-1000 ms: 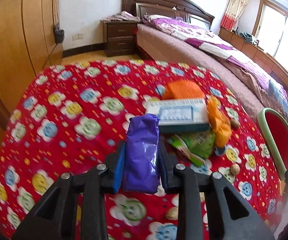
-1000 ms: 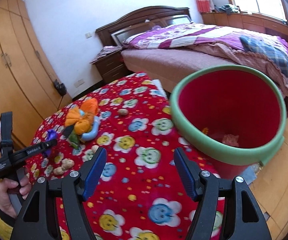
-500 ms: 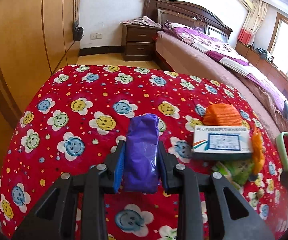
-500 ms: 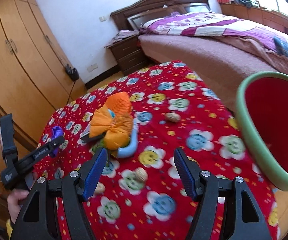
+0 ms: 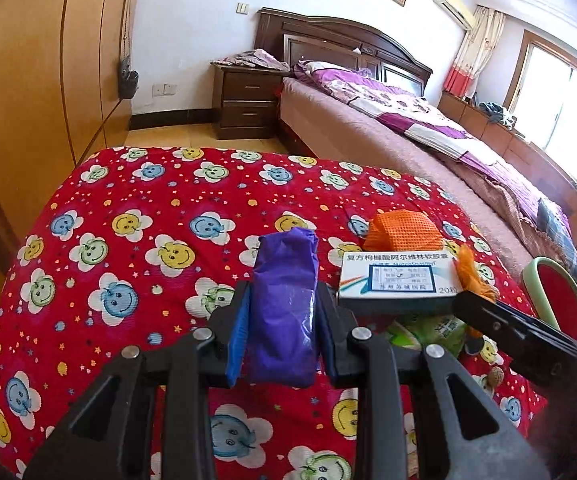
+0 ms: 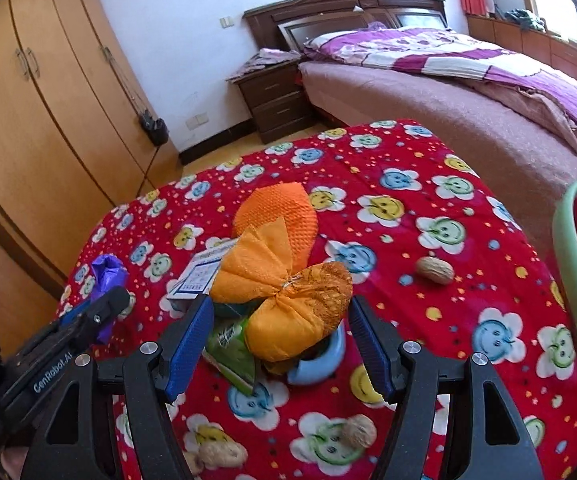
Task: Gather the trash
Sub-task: 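Grasp the orange mesh-wrapped bundle with the right tool, then carry the bundle with the right tool while the left tool carries the packet to the bin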
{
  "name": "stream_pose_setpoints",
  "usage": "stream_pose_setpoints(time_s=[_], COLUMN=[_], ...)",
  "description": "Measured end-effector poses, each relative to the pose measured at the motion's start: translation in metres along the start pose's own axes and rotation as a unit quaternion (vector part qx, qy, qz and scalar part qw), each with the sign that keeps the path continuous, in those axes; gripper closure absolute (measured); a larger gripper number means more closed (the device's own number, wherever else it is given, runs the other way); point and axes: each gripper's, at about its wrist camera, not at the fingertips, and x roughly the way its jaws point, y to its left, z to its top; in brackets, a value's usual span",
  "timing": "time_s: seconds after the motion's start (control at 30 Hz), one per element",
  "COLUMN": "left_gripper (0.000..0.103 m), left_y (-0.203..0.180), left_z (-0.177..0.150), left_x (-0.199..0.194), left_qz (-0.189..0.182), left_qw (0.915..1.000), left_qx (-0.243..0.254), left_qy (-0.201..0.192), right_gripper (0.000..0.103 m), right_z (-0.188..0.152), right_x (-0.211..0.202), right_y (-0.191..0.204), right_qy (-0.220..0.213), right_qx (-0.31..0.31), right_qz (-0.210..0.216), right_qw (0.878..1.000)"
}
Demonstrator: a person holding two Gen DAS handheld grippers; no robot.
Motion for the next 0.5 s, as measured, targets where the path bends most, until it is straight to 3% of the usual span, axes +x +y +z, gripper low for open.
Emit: stream_pose_setpoints(time_s=[0.1,0.5], left_gripper=[0.072,0.072], left_y=[0.0,0.01], left_z=[-0.001,0.001], left_x=[0.001,-0.002], left_qz=[-0.004,-0.008], left_qw=[1.0,0.9996], left_qx=[-0.005,-0.027], left_qy=[0.004,0.0], right_gripper=[0.059,0.064], right_z=[-0.001,-0.008], right_x=[0.001,-0.036], right_y=[0.003,-0.004], right_qy=[0.001,-0.032], right_qx=[-0.006,0.012], right_qz=[-0.003,-0.007], right_qw=[1.0,0.999])
